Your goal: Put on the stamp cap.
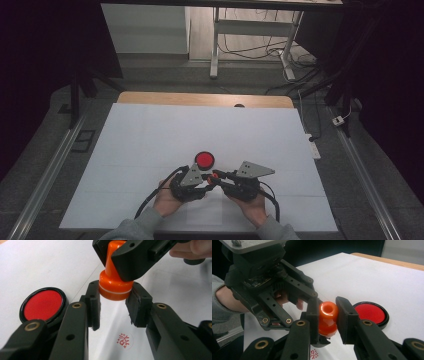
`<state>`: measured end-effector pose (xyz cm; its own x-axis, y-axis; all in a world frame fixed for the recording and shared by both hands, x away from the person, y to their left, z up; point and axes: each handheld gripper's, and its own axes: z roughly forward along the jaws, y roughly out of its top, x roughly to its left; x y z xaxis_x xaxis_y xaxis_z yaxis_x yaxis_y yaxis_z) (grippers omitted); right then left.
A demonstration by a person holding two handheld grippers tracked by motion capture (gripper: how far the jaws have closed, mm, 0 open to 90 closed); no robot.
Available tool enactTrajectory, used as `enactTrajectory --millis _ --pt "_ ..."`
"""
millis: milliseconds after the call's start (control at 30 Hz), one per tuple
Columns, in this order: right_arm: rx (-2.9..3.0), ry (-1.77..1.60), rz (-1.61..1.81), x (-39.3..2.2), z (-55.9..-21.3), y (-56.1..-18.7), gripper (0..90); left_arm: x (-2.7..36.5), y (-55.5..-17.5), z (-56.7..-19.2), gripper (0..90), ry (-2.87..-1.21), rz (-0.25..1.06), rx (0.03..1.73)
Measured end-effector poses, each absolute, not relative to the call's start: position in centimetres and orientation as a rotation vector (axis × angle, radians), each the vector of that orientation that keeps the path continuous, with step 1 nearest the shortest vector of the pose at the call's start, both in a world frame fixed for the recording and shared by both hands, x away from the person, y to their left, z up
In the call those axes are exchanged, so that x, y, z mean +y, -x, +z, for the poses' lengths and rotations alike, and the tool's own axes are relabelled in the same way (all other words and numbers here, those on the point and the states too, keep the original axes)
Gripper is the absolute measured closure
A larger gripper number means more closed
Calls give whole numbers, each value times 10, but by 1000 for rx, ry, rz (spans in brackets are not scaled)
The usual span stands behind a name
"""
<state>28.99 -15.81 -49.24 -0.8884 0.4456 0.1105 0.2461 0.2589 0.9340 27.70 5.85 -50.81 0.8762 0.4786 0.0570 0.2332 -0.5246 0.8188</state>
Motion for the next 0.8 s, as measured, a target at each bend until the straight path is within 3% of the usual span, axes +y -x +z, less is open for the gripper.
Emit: enactTrajectory --millis 300,667,800 --pt "2368 -640 1671 -155 -493 -289 722 59 -278 -508 583 -2131 323 521" --pt "2370 -634 1670 -155 -493 -289 722 59 -280 -510 417 -2141 311 538" --pt "2368 -637 1671 -156 -493 -289 722 59 -280 -510 313 -2148 323 552"
